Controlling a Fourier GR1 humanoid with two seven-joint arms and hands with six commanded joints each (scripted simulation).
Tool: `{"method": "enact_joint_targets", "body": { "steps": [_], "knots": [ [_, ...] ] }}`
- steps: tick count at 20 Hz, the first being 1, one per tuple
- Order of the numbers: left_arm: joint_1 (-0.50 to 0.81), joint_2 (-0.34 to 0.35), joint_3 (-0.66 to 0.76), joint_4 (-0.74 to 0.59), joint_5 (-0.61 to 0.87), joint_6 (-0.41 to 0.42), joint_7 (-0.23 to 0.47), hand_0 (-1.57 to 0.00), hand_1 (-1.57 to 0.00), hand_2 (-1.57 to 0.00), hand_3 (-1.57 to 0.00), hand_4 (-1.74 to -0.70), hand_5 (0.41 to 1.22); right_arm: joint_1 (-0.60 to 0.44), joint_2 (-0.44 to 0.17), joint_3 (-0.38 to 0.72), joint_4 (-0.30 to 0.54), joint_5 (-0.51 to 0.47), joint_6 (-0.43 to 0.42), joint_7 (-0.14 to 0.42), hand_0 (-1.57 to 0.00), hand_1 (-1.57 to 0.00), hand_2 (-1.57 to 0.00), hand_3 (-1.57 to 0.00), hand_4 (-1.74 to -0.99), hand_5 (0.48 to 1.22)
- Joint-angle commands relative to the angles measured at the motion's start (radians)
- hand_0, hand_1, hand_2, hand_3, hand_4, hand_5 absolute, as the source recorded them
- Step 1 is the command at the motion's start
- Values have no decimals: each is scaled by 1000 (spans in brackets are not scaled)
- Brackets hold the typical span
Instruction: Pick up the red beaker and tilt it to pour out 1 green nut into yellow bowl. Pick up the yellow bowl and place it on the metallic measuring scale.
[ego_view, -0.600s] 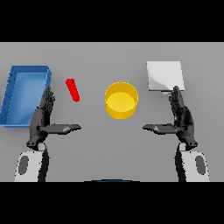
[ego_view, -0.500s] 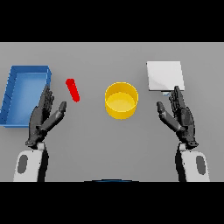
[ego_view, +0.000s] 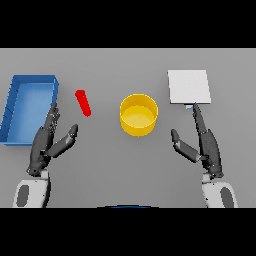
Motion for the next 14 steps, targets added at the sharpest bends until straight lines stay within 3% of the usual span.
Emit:
{"method": "enact_joint_targets", "body": {
  "steps": [1, 6, 10, 14],
  "knots": [
    [-15, 1, -1, 17, -14, 8, 16, 1, 1, 1, 1, -1096, 616, 0, 8, 11, -15, 16, -9, 16, 1, 1, 1, 1, -1112, 659],
    [-82, 3, -2, 92, -40, 13, 4, 1, 1, 1, 1, -1106, 623, 7, 2, 0, -29, 1, -4, 32, 1, 1, 1, 1, -1130, 650],
    [-202, -6, 26, 257, -55, 35, -52, 1, 1, 1, 1, -1147, 636, 5, 6, -11, -27, -50, 26, 11, 1, 1, 1, 1, -1182, 655],
    [-312, -11, 57, 395, -63, 63, -66, 1, 1, 1, 1, -1151, 630, 3, 4, -21, -19, -60, 27, 9, 1, 1, 1, 1, -1222, 667]
  ]
}}
